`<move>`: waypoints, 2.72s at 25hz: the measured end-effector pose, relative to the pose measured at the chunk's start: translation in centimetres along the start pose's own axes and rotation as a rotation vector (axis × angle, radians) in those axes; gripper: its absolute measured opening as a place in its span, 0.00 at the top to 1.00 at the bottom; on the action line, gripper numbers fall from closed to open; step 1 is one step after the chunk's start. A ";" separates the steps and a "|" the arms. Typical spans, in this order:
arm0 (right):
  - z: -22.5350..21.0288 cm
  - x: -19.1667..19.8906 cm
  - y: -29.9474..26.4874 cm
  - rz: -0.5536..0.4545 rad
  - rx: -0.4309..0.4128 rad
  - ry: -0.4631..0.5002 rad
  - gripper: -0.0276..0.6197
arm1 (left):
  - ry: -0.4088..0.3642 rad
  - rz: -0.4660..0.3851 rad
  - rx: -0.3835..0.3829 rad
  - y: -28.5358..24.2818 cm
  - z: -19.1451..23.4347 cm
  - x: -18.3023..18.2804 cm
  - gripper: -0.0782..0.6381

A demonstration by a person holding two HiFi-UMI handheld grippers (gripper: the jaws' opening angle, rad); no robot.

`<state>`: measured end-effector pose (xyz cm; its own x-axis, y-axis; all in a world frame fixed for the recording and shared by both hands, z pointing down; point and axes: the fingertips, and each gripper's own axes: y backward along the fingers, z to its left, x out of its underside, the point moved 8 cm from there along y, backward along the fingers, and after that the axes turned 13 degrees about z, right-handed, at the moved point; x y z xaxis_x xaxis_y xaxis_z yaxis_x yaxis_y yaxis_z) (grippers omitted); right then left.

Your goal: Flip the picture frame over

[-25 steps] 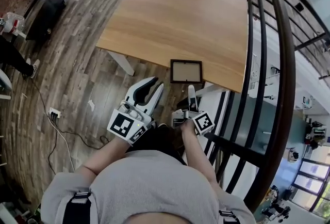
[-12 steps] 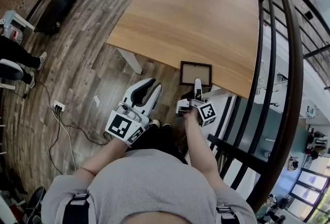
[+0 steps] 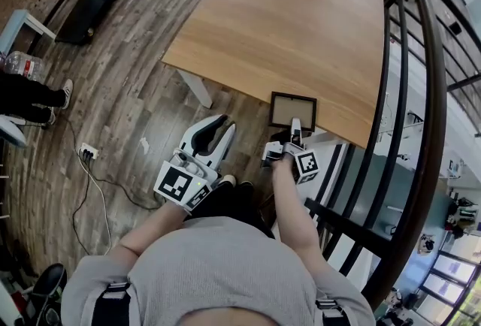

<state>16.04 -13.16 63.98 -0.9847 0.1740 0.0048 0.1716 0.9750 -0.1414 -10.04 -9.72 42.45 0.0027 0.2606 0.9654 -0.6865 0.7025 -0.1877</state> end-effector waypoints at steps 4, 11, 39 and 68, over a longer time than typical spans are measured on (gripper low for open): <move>0.2 0.6 0.4 -0.028 0.013 -0.022 0.86 | -0.005 0.001 0.005 -0.1 0.1 -0.2 0.78; 2.3 0.1 1.4 -0.073 0.041 0.011 0.86 | -0.009 0.004 0.031 -0.4 -0.4 -0.3 0.78; 9.7 0.4 -1.5 0.320 0.661 2.711 0.86 | 0.014 0.017 0.102 -1.6 -0.9 0.2 0.78; 4.1 2.5 -2.9 0.617 0.845 2.778 0.84 | 0.034 0.039 0.126 -1.7 -2.1 1.0 0.78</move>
<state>12.96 -16.12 60.36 0.9099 0.4129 -0.0405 -0.3688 0.7602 -0.5349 -7.36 -9.29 43.34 -0.0023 0.3101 0.9507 -0.7724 0.6033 -0.1986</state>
